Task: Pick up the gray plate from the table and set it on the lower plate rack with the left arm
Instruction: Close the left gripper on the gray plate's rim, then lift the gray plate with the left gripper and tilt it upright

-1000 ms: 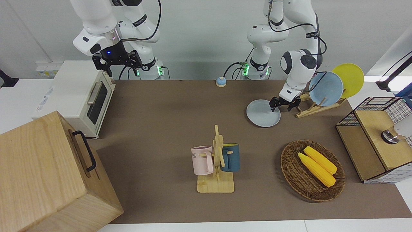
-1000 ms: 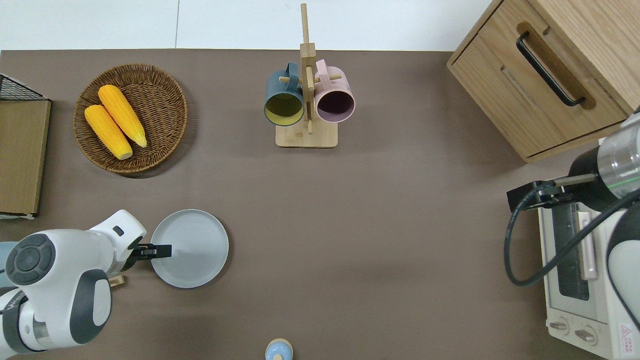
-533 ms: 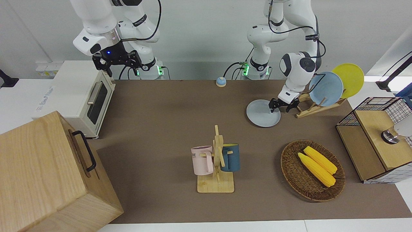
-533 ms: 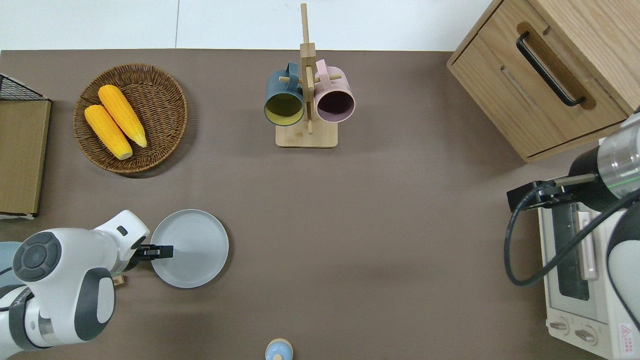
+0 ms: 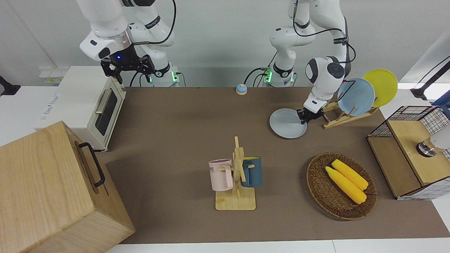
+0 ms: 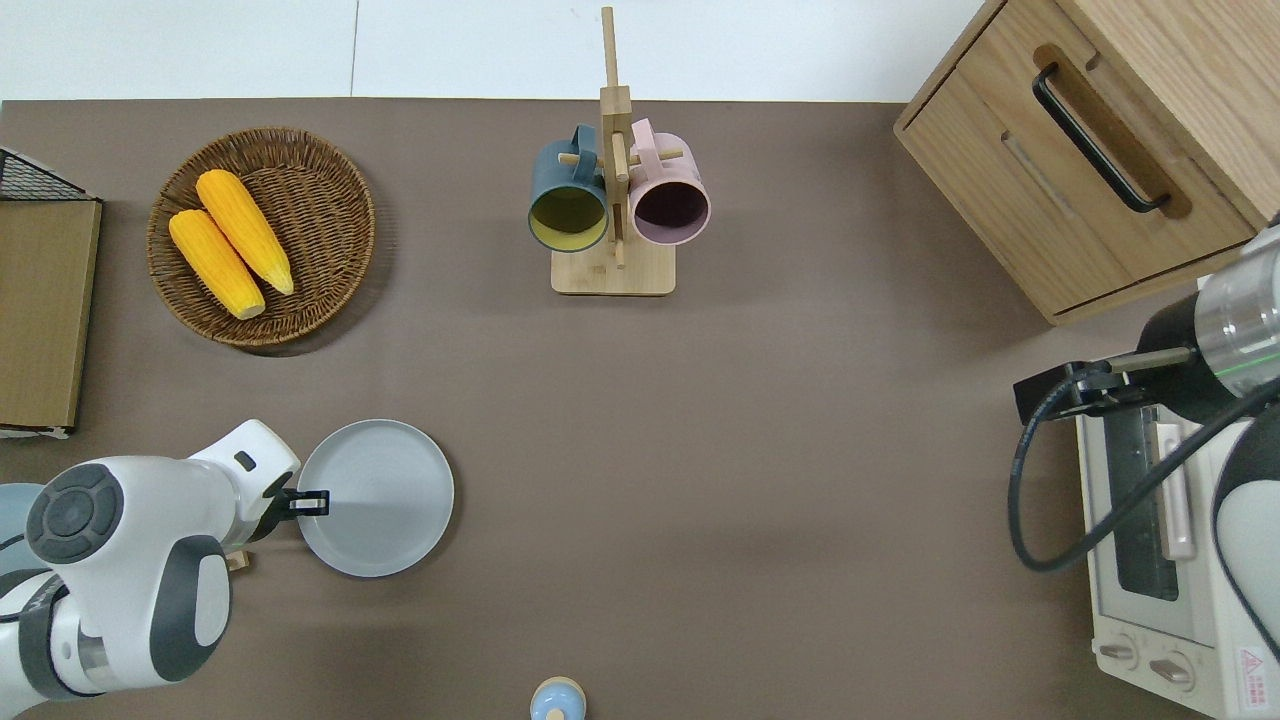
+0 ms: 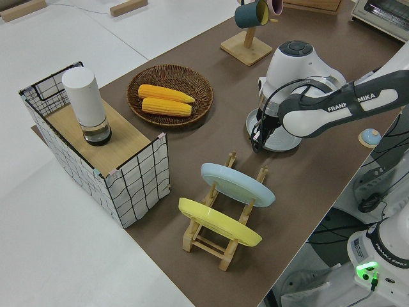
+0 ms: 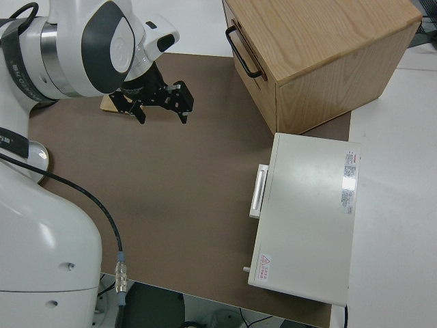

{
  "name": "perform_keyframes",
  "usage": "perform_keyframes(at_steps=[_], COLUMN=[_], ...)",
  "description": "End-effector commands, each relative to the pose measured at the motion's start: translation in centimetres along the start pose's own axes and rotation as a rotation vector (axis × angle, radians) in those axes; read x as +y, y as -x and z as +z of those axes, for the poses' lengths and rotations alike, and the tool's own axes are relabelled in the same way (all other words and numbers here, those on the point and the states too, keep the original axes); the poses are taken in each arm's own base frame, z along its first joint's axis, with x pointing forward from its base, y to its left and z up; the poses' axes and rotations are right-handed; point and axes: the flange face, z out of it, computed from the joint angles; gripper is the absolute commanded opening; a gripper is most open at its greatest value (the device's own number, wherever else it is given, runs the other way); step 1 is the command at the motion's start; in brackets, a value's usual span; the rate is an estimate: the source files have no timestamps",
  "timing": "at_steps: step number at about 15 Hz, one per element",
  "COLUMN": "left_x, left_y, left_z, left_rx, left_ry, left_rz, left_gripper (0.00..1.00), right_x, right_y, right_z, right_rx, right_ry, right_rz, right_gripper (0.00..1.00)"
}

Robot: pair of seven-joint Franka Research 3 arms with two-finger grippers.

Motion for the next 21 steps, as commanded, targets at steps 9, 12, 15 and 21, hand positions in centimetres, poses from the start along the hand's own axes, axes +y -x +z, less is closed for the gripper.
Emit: perform_keyframes(at_steps=[9, 12, 15, 21], left_x=[0.6, 0.8, 0.9, 1.7], left_y=[-2.4, -3.8, -4.9, -6.5], left_z=[-3.9, -7.0, -10.5, -18.8], left_rx=[-0.013, -0.034, -0.041, -0.077], left_ry=[0.016, 0.020, 0.034, 0.045], left_rz=[0.019, 0.016, 0.000, -0.015], left_gripper=[0.00, 0.00, 0.00, 0.00], right_x=[0.3, 0.2, 0.2, 0.3], right_y=[0.2, 0.2, 0.2, 0.2], right_z=[-0.3, -0.3, -0.3, -0.3], right_rx=[-0.001, -0.003, -0.001, -0.001], right_ry=[0.006, 0.007, 0.006, 0.006], right_rz=[0.017, 0.016, 0.016, 0.017], right_gripper=[0.983, 0.983, 0.983, 0.983])
